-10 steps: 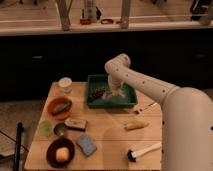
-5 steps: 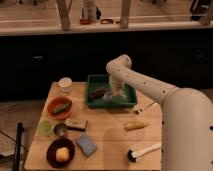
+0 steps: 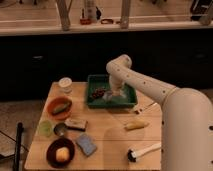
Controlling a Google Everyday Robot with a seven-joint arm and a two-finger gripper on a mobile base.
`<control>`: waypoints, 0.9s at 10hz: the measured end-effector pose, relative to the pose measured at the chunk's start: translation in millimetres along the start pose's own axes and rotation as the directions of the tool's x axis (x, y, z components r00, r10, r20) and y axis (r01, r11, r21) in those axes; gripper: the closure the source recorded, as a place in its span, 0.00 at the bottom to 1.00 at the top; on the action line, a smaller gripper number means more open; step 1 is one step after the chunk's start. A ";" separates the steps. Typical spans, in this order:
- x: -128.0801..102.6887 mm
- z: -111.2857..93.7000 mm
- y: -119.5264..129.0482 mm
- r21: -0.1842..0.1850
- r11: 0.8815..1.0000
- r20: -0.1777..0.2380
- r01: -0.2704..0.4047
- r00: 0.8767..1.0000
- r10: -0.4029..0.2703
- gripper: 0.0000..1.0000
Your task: Place towel in tray
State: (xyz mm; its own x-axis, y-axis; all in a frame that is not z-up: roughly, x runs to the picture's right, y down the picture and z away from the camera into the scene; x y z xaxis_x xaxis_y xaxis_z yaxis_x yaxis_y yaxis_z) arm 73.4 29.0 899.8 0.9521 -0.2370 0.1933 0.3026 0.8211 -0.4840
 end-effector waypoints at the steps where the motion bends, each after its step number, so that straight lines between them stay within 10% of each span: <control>1: 0.9 -1.4 -0.6 0.005 1.000 0.000 -0.001 1.000 0.001 0.48; 4: 2.2 -3.1 -1.5 0.013 1.000 0.003 -0.003 1.000 0.003 0.23; 9: 6.7 -8.2 -3.6 0.027 1.000 0.006 -0.010 1.000 0.010 0.20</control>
State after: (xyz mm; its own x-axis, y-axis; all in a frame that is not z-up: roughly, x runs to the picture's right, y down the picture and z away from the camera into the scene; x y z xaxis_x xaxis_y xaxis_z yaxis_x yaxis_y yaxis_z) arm 79.1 20.2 895.9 0.9548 -0.2258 0.1934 0.2917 0.8370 -0.4630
